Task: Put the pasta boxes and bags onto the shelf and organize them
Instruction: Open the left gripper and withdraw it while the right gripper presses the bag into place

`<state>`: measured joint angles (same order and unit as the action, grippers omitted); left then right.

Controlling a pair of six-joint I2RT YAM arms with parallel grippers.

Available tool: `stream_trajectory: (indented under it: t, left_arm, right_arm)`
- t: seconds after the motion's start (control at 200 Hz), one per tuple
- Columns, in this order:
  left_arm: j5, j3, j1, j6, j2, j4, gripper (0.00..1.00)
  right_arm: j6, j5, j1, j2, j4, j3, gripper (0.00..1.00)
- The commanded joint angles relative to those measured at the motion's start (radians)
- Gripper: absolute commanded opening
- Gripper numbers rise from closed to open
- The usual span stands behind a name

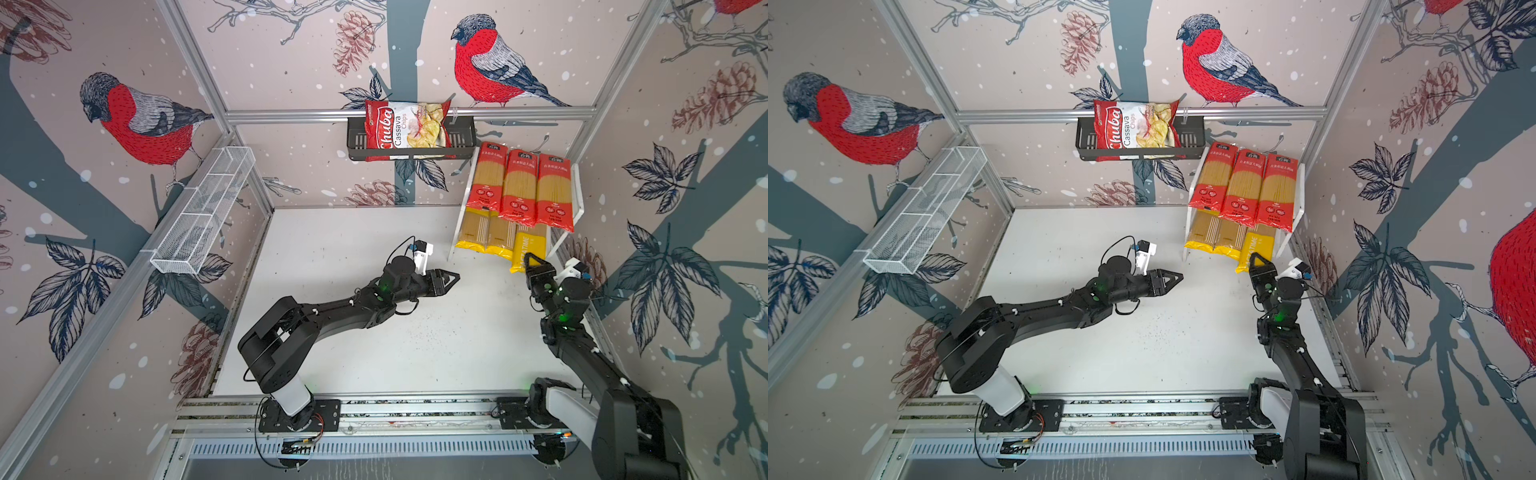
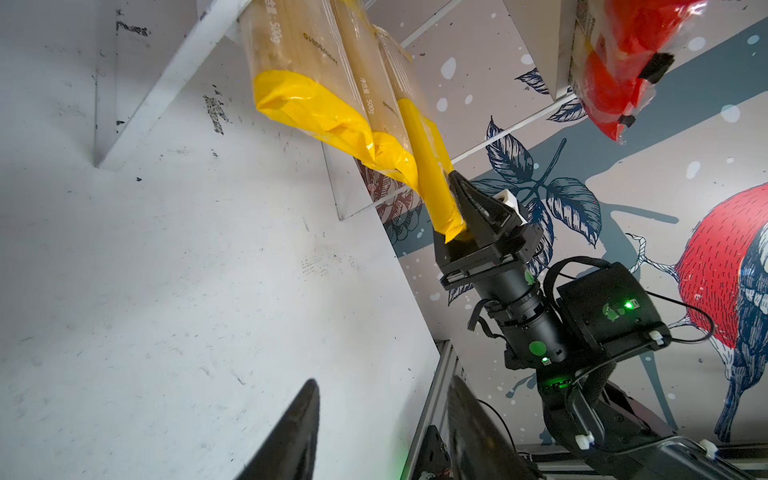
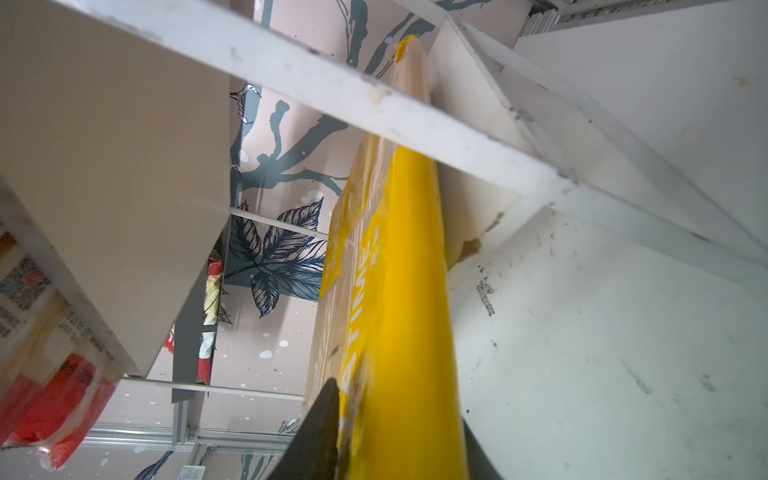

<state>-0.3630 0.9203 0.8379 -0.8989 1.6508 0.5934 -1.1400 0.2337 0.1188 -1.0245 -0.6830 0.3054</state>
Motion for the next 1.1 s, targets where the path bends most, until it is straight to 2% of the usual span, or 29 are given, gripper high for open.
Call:
stream_trajectory:
  t: [0.0, 0.155, 0.325, 0.505, 0.655, 0.881, 1.096]
  left_arm:
    - [0.011, -0.003, -0.002, 0.019, -0.004, 0.023, 0.5]
    - [0.016, -0.008, 0.002, 0.019, -0.007, 0.022, 0.49]
    - [0.022, -0.015, 0.003, 0.023, -0.006, 0.021, 0.5]
    - [0.022, -0.019, 0.004, 0.022, -0.002, 0.026, 0.49]
    - [0.022, -0.02, 0.004, 0.021, -0.003, 0.028, 0.49]
    - [0.029, -0.03, 0.004, 0.028, -0.009, 0.016, 0.49]
    - [0.028, -0.028, 0.003, 0.023, -0.001, 0.027, 0.5]
  right_arm:
    - [-0.007, 0.039, 0.007, -0.001, -0.09, -0.014, 0.44]
    - [-0.019, 0.068, 0.007, 0.023, -0.063, -0.025, 0.54]
    - [-0.035, 0.075, 0.007, 0.085, -0.029, -0.062, 0.55]
    - [-0.03, 0.052, 0.008, 0.157, 0.013, -0.084, 0.34]
    - [-0.006, 0.036, 0.022, 0.118, -0.01, -0.06, 0.22]
    - [0.017, 0.137, 0.098, -0.03, -0.095, 0.047, 0.16]
    - [-0.003, 0.234, 0.122, -0.131, -0.138, 0.085, 0.13]
